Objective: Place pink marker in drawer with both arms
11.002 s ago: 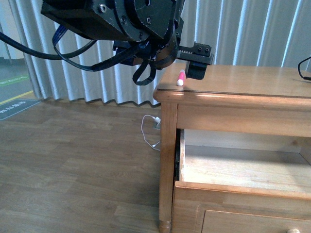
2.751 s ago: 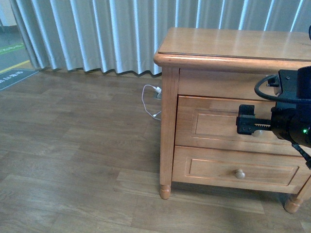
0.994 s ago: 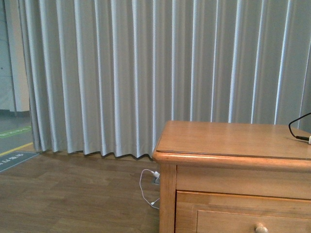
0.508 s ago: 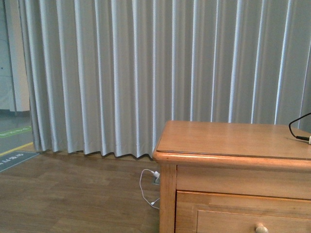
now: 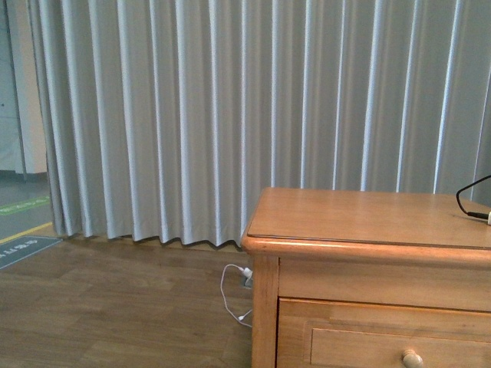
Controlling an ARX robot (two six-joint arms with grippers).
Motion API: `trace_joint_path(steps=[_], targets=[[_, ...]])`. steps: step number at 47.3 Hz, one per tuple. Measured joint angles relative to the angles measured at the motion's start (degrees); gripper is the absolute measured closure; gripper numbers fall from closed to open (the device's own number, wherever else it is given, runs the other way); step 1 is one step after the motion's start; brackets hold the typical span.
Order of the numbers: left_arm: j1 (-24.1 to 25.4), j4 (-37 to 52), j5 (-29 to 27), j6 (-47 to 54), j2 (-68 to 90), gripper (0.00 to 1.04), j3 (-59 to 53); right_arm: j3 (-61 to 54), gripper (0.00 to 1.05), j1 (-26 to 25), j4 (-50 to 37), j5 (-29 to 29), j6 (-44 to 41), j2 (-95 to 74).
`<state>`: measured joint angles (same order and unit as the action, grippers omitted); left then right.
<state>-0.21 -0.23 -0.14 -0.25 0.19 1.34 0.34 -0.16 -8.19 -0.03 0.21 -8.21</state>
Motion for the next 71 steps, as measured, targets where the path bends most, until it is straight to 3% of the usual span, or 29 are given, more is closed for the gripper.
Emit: trace_joint_path(steps=[4, 24, 45, 49, 71], targets=[[0.00, 0.00, -0.04, 0.00, 0.00, 0.06, 0.00, 0.00, 1.03, 0.00, 7.45, -0.02, -0.02, 5.70], [0.00, 0.00, -0.02, 0.00, 0.00, 0.06, 0.00, 0.00, 1.03, 0.00, 8.11, -0.02, -0.02, 7.96], [0.00, 0.00, 0.00, 0.00, 0.00, 0.06, 0.00, 0.00, 0.26, 0.00, 8.15, -0.02, -0.11, 7.96], [0.00, 0.00, -0.02, 0.00, 0.00, 0.06, 0.00, 0.00, 0.07, 0.00, 8.15, -0.02, -0.09, 7.96], [0.00, 0.00, -0.02, 0.00, 0.00, 0.06, 0.00, 0.00, 0.09, 0.00, 8.15, -0.02, -0.09, 7.96]])
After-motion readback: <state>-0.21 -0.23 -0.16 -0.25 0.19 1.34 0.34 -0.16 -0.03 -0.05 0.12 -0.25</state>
